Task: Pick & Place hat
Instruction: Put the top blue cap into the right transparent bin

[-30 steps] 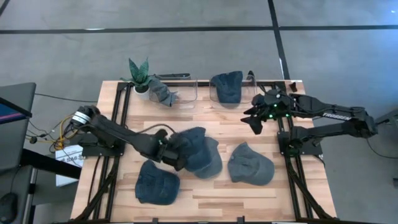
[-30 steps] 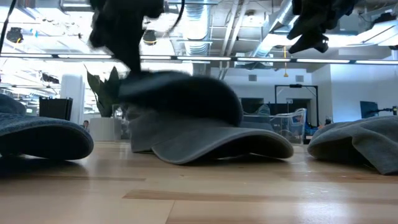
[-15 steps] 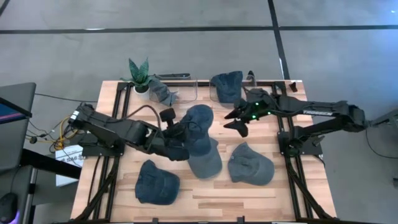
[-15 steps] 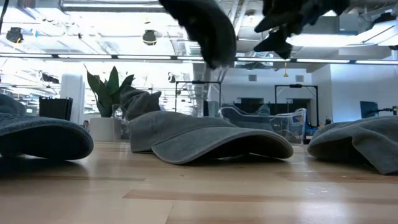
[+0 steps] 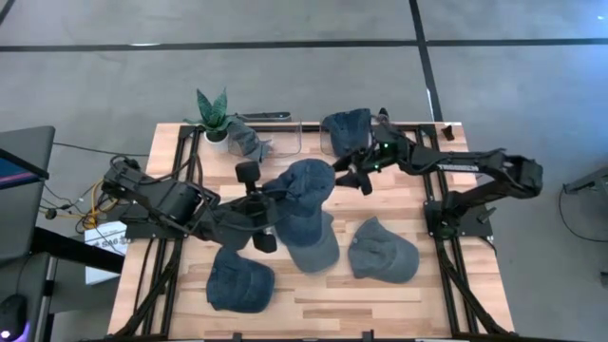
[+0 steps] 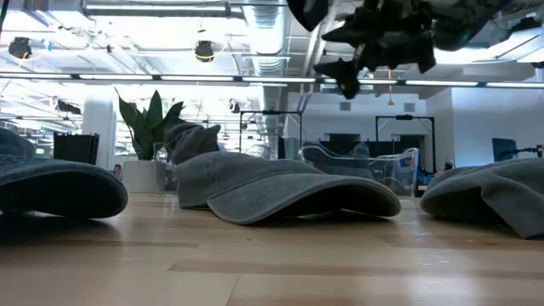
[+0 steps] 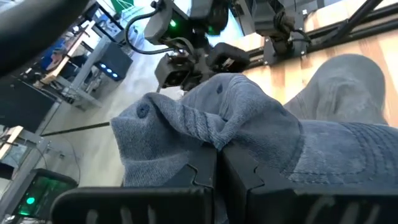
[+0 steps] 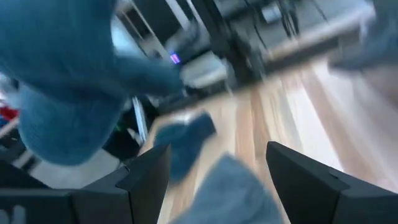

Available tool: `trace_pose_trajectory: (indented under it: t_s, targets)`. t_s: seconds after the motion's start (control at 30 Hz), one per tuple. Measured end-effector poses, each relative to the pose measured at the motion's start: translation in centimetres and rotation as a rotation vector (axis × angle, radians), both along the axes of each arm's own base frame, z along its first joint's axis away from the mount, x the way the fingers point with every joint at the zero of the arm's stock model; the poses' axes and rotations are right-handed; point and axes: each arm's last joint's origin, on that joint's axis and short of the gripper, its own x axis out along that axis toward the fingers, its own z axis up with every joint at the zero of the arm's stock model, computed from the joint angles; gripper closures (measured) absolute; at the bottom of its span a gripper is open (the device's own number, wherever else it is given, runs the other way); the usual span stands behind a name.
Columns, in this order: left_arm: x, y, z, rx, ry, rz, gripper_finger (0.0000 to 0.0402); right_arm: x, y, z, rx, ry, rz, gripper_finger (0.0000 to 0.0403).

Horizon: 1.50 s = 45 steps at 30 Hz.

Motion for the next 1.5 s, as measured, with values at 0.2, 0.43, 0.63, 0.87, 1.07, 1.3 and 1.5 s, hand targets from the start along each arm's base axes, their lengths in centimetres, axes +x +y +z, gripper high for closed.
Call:
trace_pose_trajectory:
  t_s: [0.2,0.43,0.63,0.87,1.07,1.3,1.5]
  targets:
    - [0.0,0.0,0.1,-0.005,-0.011,0.001,0.0401,2.1,-0.4,1.7,-0.012,-0.274,0.169,0.0147]
    - [0.0,0.1,0.0,-0.010,-0.005,0.018,0.0401,3.2,0.4,2.4,0.035,-0.257,0.398,0.0147]
    - [-0.4,0.3,-0.6,-0.037,0.027,0.056,0.0401,2.6,1.2,3.9,0.012,-0.310,0.373,0.0148]
    - [0.5,0.6,-2.3,-0.053,0.093,0.121,0.0401,2.4,1.8,4.7,0.010,-0.345,0.304,0.0198]
    - [1.6,1.5,-4.0,-0.102,0.141,0.218,0.0401,2.6,2.1,3.9,0.015,-0.279,0.340,0.0361]
    - [3.4,2.3,-6.3,-0.308,0.091,0.402,0.0399,1.5,1.7,3.9,-0.030,-0.211,0.332,0.0393]
    - [5.0,2.6,-7.5,-0.405,0.037,0.472,0.0374,-1.4,1.3,4.8,-0.103,-0.132,0.236,0.0394]
